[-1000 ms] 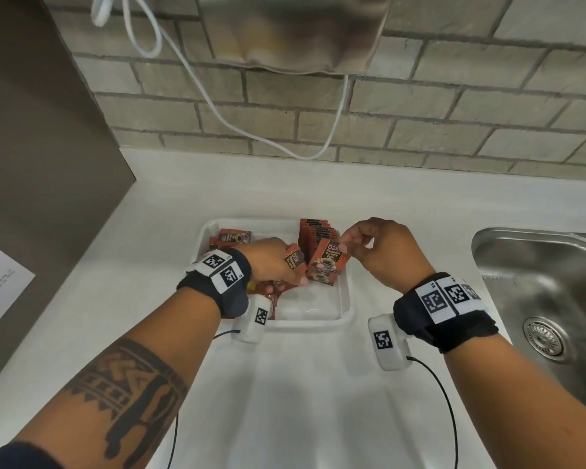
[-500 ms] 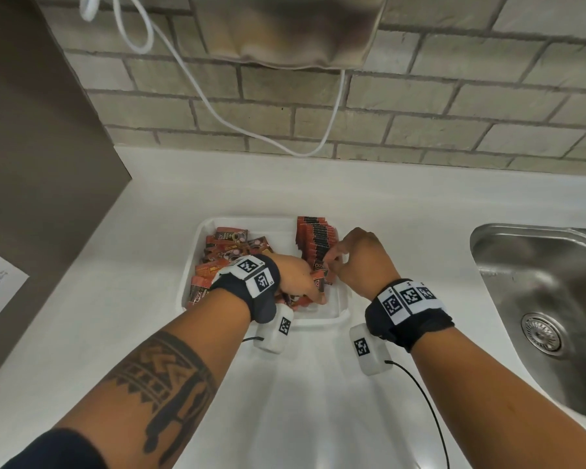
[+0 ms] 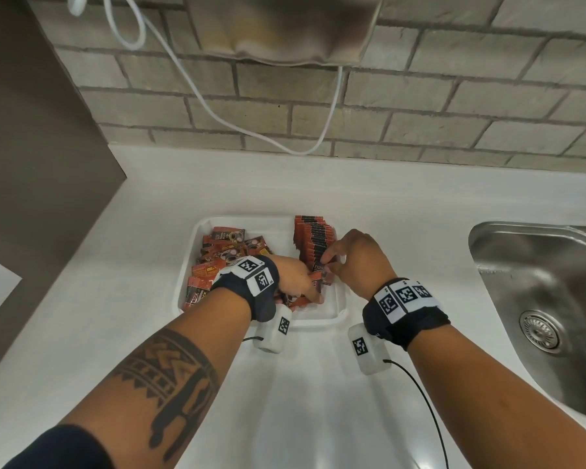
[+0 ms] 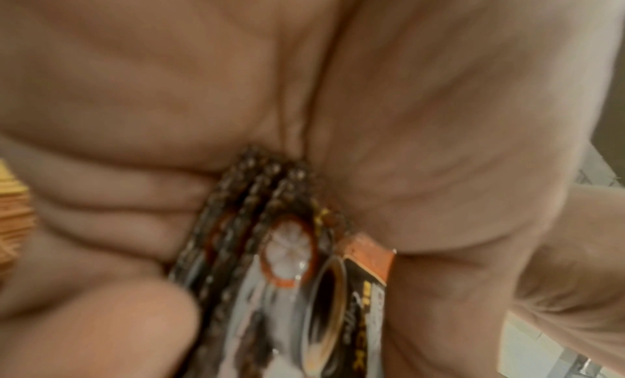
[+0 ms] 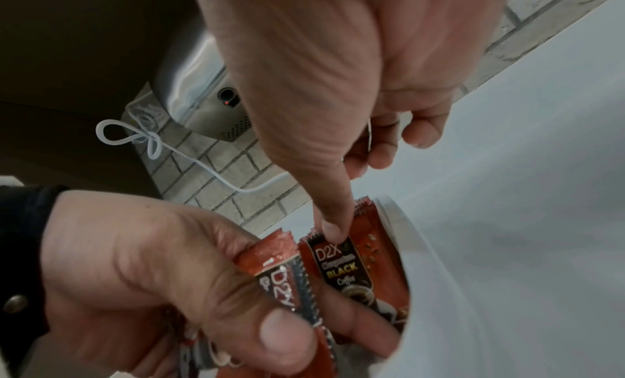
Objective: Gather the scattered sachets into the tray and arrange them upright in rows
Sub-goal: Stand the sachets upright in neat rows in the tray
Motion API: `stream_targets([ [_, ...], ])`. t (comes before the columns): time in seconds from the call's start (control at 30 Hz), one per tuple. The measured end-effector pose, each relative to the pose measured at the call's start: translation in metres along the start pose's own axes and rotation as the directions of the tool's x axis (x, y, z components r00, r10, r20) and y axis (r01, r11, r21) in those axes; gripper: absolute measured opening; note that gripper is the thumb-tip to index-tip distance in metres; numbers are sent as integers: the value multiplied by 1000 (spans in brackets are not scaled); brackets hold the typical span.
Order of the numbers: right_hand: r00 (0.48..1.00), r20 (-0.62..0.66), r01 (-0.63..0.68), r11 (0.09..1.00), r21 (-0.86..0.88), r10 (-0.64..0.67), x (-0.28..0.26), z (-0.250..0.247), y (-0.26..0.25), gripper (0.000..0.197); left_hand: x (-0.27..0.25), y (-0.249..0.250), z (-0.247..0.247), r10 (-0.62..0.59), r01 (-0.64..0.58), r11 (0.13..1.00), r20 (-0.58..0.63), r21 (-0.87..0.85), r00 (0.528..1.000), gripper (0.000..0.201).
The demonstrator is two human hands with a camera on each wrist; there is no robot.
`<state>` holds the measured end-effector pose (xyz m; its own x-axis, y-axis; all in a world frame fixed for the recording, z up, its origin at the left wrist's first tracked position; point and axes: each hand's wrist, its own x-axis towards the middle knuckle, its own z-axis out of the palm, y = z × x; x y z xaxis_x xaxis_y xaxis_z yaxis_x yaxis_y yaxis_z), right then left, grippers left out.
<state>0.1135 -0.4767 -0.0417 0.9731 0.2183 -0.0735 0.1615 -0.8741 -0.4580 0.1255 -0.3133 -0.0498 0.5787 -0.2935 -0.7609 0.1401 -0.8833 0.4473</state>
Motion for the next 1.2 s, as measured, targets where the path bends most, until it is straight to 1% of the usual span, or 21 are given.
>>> stream_targets([
  [0.13, 1000, -22, 13, 1000, 13, -13, -4, -4, 0, 21, 0, -2, 0, 3, -3, 1000, 3, -4, 1000, 55],
  [0.2, 998, -60, 36, 999, 32, -34, -6, -5, 2, 17, 0, -3, 0, 4, -4, 1000, 4, -12, 1000, 53],
  [0.3, 990, -125, 72, 996, 57, -65, -11, -2, 8, 14, -2, -5, 0, 13, -12, 998, 16, -61, 1000, 47],
  [0.43, 987, -144, 82, 994, 69, -71, -16, -1, 12, 17, -7, -4, 0, 29, -25, 993, 27, -118, 999, 42],
  [0.5, 984, -163, 85, 992, 95, -69, -19, -5, 10, 15, -11, -4, -2, 52, -46, 989, 43, -140, 998, 38],
  [0.53, 985, -162, 85, 989, 119, -65, -21, -7, 10, 13, -14, -5, -3, 79, -67, 981, 55, -184, 995, 34],
  [0.57, 987, -150, 85, 985, 148, -63, -22, -9, 8, 10, -16, -6, -4, 118, -97, 960, 68, -261, 991, 31],
  [0.63, 995, -87, 67, 964, 258, -46, -25, -13, 6, 4, -21, -8, -5, 228, -178, 881, 64, -439, 971, 26],
  [0.7, 999, -43, 41, 923, 382, -27, -26, -16, 4, 10, -25, -9, -6, 322, -254, 764, 10, -592, 947, 23],
  [0.77, 999, -40, 22, 878, 477, -3, -24, -19, 4, 12, -29, -8, -7, 375, -307, 669, -49, -677, 926, 22],
  [0.8, 999, -39, 16, 851, 525, 5, -22, -20, 4, 13, -30, -7, -7, 394, -331, 647, -70, -687, 916, 22],
  [0.87, 999, -32, 12, 788, 616, 10, -18, -23, 5, 13, -33, -7, -7, 434, -379, 627, -98, -680, 895, 22],
  [0.9, 999, -34, 13, 771, 636, 11, -17, -25, 5, 12, -34, -7, -7, 451, -403, 621, -114, -672, 885, 21],
  [0.97, 999, -51, 22, 781, 624, 13, -14, -28, 4, 11, -33, -9, -6, 464, -439, 617, -149, -653, 873, 20],
  [1.03, 997, -76, 32, 800, 599, 18, -12, -31, 3, 9, -33, -10, -5, 458, -462, 646, -176, -608, 872, 19],
  [1.13, 994, -110, 50, 802, 595, 20, -11, -34, 2, 13, -32, -13, -5, 429, -477, 718, -217, -507, 877, 15],
  [1.2, 993, -118, 53, 816, 576, 19, -11, -35, 1, 13, -32, -15, -5, 415, -478, 744, -237, -468, 878, 17],
])
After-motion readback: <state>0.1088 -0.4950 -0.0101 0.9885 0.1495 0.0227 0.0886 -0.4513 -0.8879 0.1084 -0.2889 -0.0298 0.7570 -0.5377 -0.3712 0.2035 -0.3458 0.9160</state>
